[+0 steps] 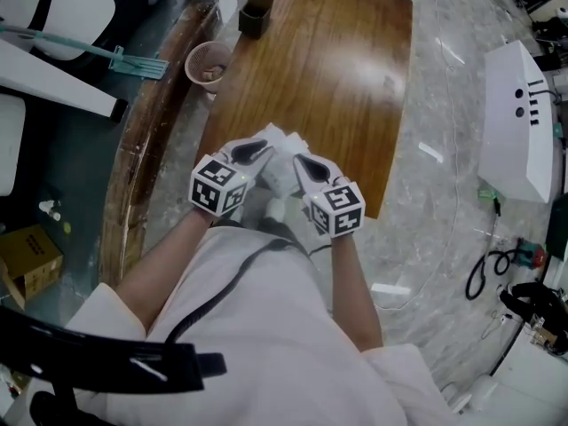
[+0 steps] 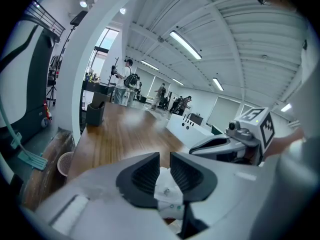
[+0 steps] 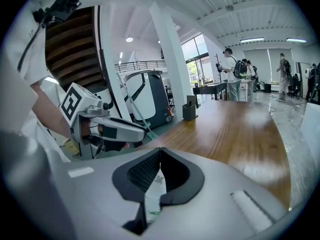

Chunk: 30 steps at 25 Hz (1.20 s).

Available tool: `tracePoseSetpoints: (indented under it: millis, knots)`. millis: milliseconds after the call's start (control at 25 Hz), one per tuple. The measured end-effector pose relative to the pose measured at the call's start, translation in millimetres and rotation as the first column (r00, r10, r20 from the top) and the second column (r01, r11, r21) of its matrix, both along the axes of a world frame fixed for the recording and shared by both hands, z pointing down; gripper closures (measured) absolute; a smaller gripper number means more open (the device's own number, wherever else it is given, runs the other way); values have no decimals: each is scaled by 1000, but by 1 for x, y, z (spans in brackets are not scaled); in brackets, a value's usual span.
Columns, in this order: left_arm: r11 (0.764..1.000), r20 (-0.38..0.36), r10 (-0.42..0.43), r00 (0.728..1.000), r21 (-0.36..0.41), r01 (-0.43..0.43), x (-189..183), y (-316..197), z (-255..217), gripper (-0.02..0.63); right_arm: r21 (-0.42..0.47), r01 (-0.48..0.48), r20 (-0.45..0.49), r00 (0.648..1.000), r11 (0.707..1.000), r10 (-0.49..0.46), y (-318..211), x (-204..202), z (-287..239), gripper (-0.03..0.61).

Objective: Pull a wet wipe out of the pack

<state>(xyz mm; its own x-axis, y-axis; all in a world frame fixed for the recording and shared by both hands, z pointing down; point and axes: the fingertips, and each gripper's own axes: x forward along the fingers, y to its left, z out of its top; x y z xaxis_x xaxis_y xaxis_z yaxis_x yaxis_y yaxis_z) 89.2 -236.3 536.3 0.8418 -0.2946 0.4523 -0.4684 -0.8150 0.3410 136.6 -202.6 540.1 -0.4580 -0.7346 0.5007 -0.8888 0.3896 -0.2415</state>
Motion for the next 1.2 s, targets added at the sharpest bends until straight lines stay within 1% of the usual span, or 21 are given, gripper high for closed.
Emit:
tracePoseSetpoints:
  millis: [320,480,680,800,920,1080,1200]
  knots:
    - [998,-35,22,999,61,-20,0,1,-30,540,76,-56,14,998,996,55,8,6,-29,568]
    - [996,-51,37,998,88,-32,1,2,-45,540,121,-101,52,994,987,95,12,10,-51,568]
    - [994,-78,48,996,100,-40,5,3,-58,540,176,-168,107,983,970,150,16,21,-78,568]
    - [992,-95,56,994,115,-45,9,3,-68,541,218,-210,155,972,953,179,17,28,-100,568]
    - [988,-113,67,991,143,-51,13,3,-84,543,268,-245,183,963,932,200,18,35,-123,568]
    - [982,-148,79,986,183,-51,16,4,-110,545,333,-301,215,947,894,238,20,46,-153,568]
    - [976,-177,78,981,215,-39,15,1,-130,551,377,-327,211,941,867,263,21,53,-169,568]
